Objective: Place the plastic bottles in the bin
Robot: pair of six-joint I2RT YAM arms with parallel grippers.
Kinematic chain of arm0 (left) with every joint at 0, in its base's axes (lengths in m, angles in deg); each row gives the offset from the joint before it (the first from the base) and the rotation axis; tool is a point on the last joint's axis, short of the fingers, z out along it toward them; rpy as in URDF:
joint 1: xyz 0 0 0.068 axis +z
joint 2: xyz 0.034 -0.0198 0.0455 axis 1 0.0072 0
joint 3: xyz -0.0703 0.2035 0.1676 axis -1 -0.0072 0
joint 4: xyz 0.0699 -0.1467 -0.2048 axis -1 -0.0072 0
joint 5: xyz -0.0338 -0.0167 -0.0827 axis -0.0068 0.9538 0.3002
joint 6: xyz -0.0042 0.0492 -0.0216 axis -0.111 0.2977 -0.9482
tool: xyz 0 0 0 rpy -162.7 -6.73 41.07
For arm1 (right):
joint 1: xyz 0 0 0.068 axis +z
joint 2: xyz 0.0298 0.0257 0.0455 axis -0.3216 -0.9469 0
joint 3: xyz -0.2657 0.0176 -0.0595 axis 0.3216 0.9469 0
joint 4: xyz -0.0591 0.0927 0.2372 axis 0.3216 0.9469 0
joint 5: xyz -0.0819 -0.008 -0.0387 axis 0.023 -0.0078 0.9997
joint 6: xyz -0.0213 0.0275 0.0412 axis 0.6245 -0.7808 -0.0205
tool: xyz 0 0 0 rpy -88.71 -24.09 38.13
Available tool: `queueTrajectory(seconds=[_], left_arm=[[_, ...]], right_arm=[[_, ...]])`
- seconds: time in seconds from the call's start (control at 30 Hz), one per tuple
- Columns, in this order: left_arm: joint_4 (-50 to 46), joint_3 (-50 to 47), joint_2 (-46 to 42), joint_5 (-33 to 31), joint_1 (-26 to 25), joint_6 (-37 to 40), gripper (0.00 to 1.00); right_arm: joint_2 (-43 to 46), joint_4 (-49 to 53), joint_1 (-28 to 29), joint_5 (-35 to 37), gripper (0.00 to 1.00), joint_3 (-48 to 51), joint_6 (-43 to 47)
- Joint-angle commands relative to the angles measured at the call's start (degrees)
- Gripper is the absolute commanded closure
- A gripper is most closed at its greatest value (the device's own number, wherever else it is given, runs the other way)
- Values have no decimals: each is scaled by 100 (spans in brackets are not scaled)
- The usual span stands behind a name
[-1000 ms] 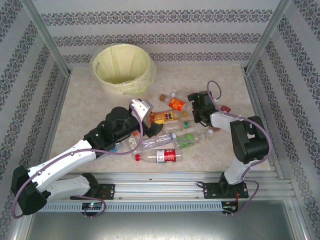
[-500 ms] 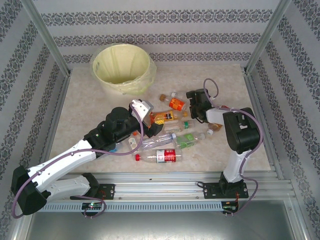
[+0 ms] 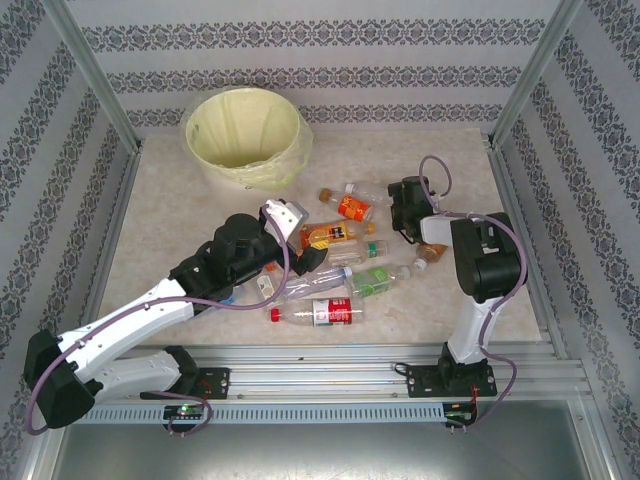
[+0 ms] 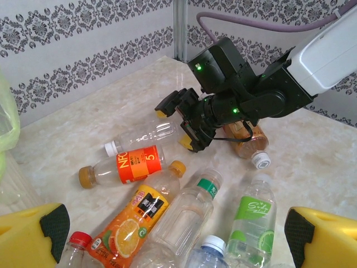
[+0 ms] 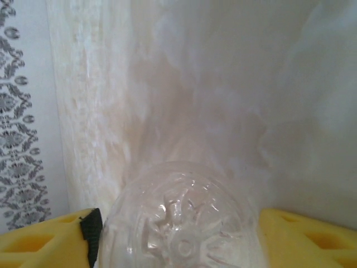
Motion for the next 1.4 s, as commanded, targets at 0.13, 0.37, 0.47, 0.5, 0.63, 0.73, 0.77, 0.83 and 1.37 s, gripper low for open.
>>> queueTrajectory(seconds=[0.13,0.37,0.47,0.5,0.63,0.73,0.77,0.83,1.37], left_arm=[[-92,189,58,-26,-96,146,0],[-115,193,86,-12,-100,147,0],[-124,201,94,3,-100,129,0],[-132,212,95,7,-100,123,0],[-173,239,124,26,-100,101,0],[-225,274,162,64,-100,74,0],[-251,289,179,95,-100,68,0],[-323,338,228,169,-100,45,0],[-1938,1358,1006,1682,69,226,0]], right_arm=[[-153,-59,8,40,36,-268,94],[19,-44,-87,32,41,-248,332],[168,13,-157,-35,42,-249,493],[228,11,-183,-64,42,-243,555],[515,-30,-328,-299,43,-144,779],[771,15,-444,-553,43,-73,1048],[868,35,-478,-673,43,-57,1138],[1060,68,-540,-883,43,33,1291],[3003,2045,-751,-2937,46,440,3493]])
